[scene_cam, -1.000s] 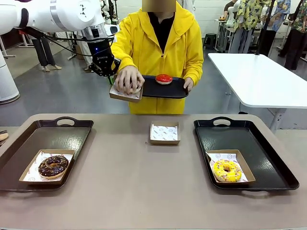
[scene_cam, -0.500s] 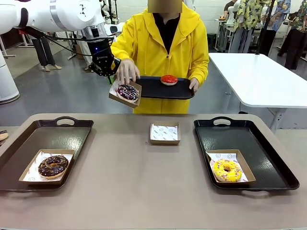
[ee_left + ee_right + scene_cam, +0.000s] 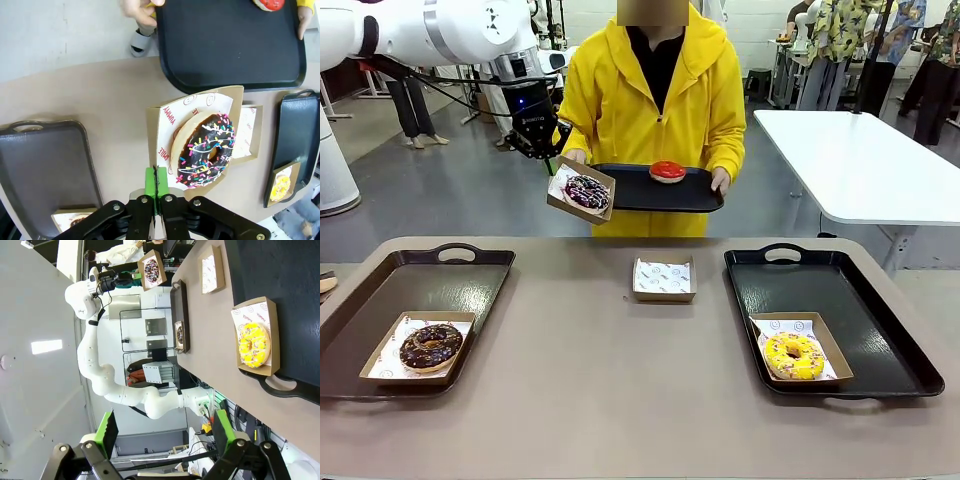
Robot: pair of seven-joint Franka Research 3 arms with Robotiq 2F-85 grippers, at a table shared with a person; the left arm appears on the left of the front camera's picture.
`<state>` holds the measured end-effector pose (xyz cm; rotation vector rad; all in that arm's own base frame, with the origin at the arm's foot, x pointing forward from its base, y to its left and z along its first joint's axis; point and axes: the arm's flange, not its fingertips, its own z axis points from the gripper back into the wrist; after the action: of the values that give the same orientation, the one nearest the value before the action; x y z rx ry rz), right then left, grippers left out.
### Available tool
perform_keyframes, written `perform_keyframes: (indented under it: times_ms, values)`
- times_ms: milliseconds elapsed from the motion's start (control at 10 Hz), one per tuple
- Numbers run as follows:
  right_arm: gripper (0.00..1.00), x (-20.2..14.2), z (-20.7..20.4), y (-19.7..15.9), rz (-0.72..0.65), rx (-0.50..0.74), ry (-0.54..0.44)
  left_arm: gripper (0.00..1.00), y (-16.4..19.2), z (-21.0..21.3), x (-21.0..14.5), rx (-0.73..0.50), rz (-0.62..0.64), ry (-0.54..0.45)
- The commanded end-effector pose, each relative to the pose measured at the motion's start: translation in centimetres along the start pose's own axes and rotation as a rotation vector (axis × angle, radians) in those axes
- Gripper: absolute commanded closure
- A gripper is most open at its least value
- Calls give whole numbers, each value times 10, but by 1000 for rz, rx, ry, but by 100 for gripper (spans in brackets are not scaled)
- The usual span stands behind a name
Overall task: Individually package the donuts and arrange them on the tray.
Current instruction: Place the picked Paper togo box on the Handle tray while simultaneously picking up another Paper togo box from the table with the other hand.
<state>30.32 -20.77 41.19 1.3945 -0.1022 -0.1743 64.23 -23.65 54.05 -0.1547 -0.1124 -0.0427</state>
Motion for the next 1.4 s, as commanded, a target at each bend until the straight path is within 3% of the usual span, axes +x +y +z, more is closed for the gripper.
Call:
perform_keyframes:
  times_ms: [0,600,800,1300]
  values:
    - [0,-2,-1,2,13,13,-1,100,1,2,-4,-1,-8,3]
    - [0,0,0,0,0,0,1,99,0,0,0,0,0,0]
    - [0,5,-30,31,56,-92,7,99,32,12,-1,-35,-15,33]
    - [0,16,-147,145,94,-398,57,99,132,53,-62,4,84,54]
